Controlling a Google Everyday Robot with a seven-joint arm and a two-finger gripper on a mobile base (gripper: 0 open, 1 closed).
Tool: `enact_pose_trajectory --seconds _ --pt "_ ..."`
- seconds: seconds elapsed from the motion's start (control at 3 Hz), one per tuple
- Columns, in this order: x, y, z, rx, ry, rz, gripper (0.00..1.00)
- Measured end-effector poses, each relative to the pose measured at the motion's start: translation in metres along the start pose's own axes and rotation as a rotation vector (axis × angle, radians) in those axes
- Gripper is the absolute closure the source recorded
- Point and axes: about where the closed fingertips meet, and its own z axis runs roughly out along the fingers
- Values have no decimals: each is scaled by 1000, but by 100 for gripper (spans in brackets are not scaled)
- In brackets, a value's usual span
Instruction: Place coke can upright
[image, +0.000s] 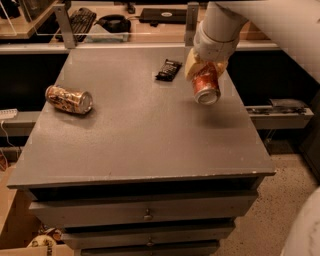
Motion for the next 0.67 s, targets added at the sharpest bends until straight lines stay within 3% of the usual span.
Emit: enact_pose_trajectory --seconds 0.33,0.67 --pt "-22 1 -15 -112 -94 -115 100" --pt "-31 18 -25 -248 -213 -230 100"
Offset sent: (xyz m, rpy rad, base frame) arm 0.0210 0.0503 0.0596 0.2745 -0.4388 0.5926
